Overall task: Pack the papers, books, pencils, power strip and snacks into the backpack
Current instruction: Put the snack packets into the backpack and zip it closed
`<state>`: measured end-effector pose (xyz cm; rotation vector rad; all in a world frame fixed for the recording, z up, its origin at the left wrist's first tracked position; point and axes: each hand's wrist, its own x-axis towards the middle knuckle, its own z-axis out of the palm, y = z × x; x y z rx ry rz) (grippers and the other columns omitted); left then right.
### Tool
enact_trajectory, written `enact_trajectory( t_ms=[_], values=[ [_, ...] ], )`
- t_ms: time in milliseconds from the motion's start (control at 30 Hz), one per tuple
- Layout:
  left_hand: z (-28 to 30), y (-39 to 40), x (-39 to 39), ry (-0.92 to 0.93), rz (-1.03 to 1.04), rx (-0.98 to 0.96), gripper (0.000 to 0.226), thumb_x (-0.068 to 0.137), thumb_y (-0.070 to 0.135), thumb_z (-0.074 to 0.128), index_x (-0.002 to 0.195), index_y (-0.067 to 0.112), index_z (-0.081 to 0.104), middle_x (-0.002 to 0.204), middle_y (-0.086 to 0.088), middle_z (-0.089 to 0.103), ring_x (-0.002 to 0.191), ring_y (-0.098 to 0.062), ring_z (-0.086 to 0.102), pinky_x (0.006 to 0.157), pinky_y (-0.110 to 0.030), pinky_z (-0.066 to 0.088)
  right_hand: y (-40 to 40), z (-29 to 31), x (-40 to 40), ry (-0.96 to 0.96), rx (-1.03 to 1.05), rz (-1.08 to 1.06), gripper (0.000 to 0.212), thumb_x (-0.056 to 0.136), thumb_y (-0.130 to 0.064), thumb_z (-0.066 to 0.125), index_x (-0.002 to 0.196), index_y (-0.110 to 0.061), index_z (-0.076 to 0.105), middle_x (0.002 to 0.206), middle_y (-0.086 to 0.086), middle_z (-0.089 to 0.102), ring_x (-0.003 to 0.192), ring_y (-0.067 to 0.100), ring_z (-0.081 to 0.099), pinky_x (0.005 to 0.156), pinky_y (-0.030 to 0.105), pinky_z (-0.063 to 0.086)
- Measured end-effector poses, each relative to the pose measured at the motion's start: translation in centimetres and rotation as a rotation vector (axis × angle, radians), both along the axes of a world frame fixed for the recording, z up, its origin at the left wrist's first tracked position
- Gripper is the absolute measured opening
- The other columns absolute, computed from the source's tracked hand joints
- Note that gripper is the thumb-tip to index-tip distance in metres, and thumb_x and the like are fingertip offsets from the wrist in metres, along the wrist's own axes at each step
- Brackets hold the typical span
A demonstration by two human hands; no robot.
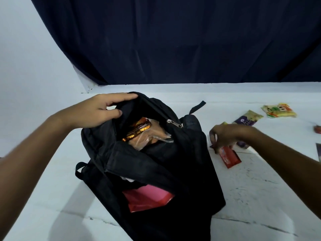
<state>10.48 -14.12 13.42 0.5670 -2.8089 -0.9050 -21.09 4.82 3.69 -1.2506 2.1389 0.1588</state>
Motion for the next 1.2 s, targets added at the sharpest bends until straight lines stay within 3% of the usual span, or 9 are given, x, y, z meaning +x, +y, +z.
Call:
enact_trajectory(
  t_ms=[233, 333, 433, 567, 633, 733, 1000, 1100, 1200],
  values=[
    [0.2, -0.2, -0.2, -0.032, 0.0, 0.001, 0.064, 0.084, 0.015, 0.045, 0.134, 0.054, 0.042, 0.147, 0.023, 0.041, 0.135, 0.005, 0.036, 0.113, -0.019, 0.028, 1.0, 13.1, 6.2, -0.436, -0.775, 0.153, 0.014, 0.078, 0.007, 0.068, 0.087, -0.004, 0.069, 0.08, 0.016, 0.073, 0.079, 0.027, 0.071, 0.077, 0.042, 0.056],
    [0.5, -0.5, -0.3, -0.061, 0.001, 0.007, 0.069, 0.081, 0.009, 0.042, 0.141, 0.043, 0.043, 0.15, 0.016, 0.04, 0.139, 0.001, 0.032, 0.118, -0.033, 0.025, 0.8, 14.3, 10.9, -0.599, -0.919, 0.352, 0.018, 0.077, 0.006, 0.068, 0.09, -0.005, 0.073, 0.075, -0.001, 0.074, 0.07, 0.009, 0.069, 0.066, 0.022, 0.053],
    [0.9, -0.6, -0.4, -0.069, -0.042, -0.038, 0.064, 0.087, -0.002, 0.046, 0.141, 0.033, 0.045, 0.151, 0.011, 0.04, 0.141, -0.004, 0.031, 0.119, -0.04, 0.025, -1.4, 11.4, 14.6, -0.264, -1.142, 0.554, 0.023, 0.078, 0.0, 0.064, 0.089, -0.018, 0.074, 0.085, -0.009, 0.066, 0.086, 0.007, 0.059, 0.074, 0.028, 0.05],
    [1.5, -0.6, -0.4, -0.085, -0.025, -0.125, 0.074, 0.092, -0.012, 0.047, 0.134, 0.048, 0.034, 0.156, 0.011, 0.026, 0.141, 0.007, 0.018, 0.115, -0.012, 0.018, -4.8, 6.5, 16.0, 0.348, -1.368, 0.842, 0.022, 0.077, -0.005, 0.055, 0.078, -0.017, 0.073, 0.08, -0.002, 0.064, 0.078, 0.021, 0.056, 0.051, 0.029, 0.042],
    [1.6, -0.6, -0.2, -0.107, -0.037, -0.152, 0.072, 0.094, -0.009, 0.046, 0.135, 0.048, 0.032, 0.157, 0.014, 0.019, 0.138, 0.013, 0.013, 0.104, 0.002, 0.017, -6.2, 4.3, 15.9, 0.538, -1.326, 0.896, 0.021, 0.079, -0.006, 0.054, 0.075, -0.016, 0.071, 0.077, -0.001, 0.065, 0.072, 0.021, 0.059, 0.049, 0.029, 0.044],
    [1.6, -0.7, 0.1, -0.109, -0.051, -0.187, 0.068, 0.096, -0.004, 0.046, 0.135, 0.05, 0.03, 0.157, 0.019, 0.011, 0.133, 0.019, 0.008, 0.096, 0.008, 0.016, -7.5, 1.8, 15.9, 0.561, -1.119, 0.854, 0.01, 0.075, -0.008, 0.063, 0.079, -0.01, 0.071, 0.07, 0.004, 0.067, 0.073, 0.028, 0.065, 0.052, 0.032, 0.054],
    [2.0, -0.3, 0.1, -0.102, -0.026, -0.179, 0.071, 0.096, -0.004, 0.046, 0.131, 0.056, 0.032, 0.161, 0.016, 0.002, 0.143, 0.011, 0.003, 0.11, -0.007, 0.015, -7.6, 4.7, 17.3, 0.683, -1.151, 0.756, 0.015, 0.056, -0.012, 0.078, 0.057, -0.012, 0.063, 0.062, 0.006, 0.057, 0.059, 0.027, 0.057, 0.046, 0.027, 0.035],
    [2.1, -0.2, 0.3, -0.11, -0.029, -0.165, 0.069, 0.098, -0.001, 0.046, 0.13, 0.058, 0.031, 0.161, 0.018, -0.001, 0.142, 0.012, 0.001, 0.111, -0.015, 0.021, -7.4, 5.5, 17.5, 0.553, -0.817, 0.756, 0.015, 0.083, -0.022, 0.067, 0.091, -0.009, 0.068, 0.092, 0.01, 0.066, 0.093, 0.028, 0.059, 0.067, 0.031, 0.046],
    [1.9, 0.0, 0.5, -0.117, -0.025, -0.163, 0.068, 0.099, 0.001, 0.045, 0.13, 0.06, 0.03, 0.16, 0.02, -0.001, 0.142, 0.012, 0.001, 0.111, -0.016, 0.021, -7.1, 5.1, 17.0, 0.518, -0.609, 0.771, 0.025, 0.098, -0.024, 0.041, 0.11, -0.02, 0.062, 0.115, 0.005, 0.062, 0.117, 0.026, 0.043, 0.091, 0.037, 0.033]
  ],
)
